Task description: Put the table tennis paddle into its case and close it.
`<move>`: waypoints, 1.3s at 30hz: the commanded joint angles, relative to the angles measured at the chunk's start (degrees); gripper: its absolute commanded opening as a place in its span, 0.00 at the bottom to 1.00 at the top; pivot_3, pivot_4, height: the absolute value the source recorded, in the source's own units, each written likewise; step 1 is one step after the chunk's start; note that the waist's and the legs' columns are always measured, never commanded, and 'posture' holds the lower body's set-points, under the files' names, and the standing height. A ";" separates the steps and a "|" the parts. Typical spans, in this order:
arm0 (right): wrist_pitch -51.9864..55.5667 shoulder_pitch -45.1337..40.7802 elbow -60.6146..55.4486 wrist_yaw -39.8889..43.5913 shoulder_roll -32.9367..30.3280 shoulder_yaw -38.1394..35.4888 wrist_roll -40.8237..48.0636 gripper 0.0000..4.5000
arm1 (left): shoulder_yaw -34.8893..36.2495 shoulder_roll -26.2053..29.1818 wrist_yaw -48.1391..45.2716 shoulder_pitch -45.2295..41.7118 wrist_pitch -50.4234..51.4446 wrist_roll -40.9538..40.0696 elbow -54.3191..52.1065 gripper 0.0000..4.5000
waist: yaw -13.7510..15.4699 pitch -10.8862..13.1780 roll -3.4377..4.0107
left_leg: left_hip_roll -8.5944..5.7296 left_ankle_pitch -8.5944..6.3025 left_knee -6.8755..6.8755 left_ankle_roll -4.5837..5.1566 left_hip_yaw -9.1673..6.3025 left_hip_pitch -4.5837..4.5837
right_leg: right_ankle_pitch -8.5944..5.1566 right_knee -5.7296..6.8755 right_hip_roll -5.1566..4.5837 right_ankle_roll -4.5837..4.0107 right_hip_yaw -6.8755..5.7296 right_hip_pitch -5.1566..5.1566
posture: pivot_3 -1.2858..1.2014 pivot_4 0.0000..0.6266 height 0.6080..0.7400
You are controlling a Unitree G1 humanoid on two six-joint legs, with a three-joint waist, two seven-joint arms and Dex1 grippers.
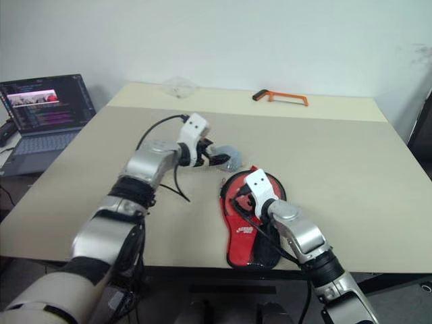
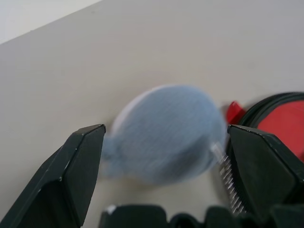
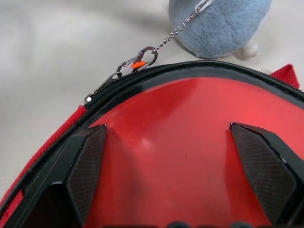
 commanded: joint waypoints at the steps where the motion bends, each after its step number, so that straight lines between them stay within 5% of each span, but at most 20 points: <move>1: 1.47 2.08 0.93 -0.08 -0.21 0.51 -2.97 1.00 | 1.35 -2.43 1.75 -4.26 -4.34 1.16 7.78 1.00 | -0.01 -0.01 0.00 | 0.00 0.00 0.01 0.00 0.00 0.05 | 0.00 0.00 0.00 0.01 0.00 0.05 | 0.52 0.24 1.00; 17: 4.37 1.51 -1.50 -0.07 2.65 -0.18 -6.23 1.00 | 4.49 -11.28 18.02 -7.04 -8.79 6.52 22.11 1.00 | -0.01 -0.06 -0.01 | -0.03 0.01 0.05 -0.02 -0.01 0.26 | -0.03 0.03 0.00 0.19 0.03 0.26 | 0.52 0.24 1.00; 20: 4.64 1.57 -1.82 -0.15 2.91 -0.39 -7.03 1.00 | 5.75 -12.37 22.20 -6.83 -9.02 6.93 22.33 0.88 | -0.01 -0.08 -0.01 | -0.04 0.01 0.05 -0.02 -0.01 0.28 | -0.03 0.03 0.00 0.19 0.04 0.28 | 0.52 0.24 1.00; 30: 6.76 0.98 -2.56 0.22 3.64 -1.07 -7.94 1.00 | 4.80 -13.71 29.11 -6.05 -8.96 11.16 22.82 0.13 | -0.02 -0.08 0.00 | -0.08 0.03 0.05 -0.06 -0.02 0.32 | 0.00 0.05 -0.02 0.25 0.07 0.30 | 0.52 0.24 1.00; 32: 7.14 0.79 -2.57 0.58 3.58 -0.88 -8.05 1.00 | 4.71 -13.61 30.39 -6.37 -9.61 11.98 22.88 0.06 | -0.02 -0.08 0.00 | -0.09 0.04 0.05 -0.07 -0.03 0.33 | 0.01 0.05 -0.02 0.28 0.07 0.30 | 0.52 0.24 1.00; 39: 10.29 1.47 -3.70 2.45 3.15 0.45 -8.54 1.00 | 1.13 -13.64 37.94 -9.83 -16.12 17.92 23.60 0.05 | -0.05 -0.08 0.00 | -0.10 0.05 0.05 -0.08 -0.02 0.35 | 0.03 0.04 -0.01 0.31 0.11 0.29 | 0.52 0.24 1.00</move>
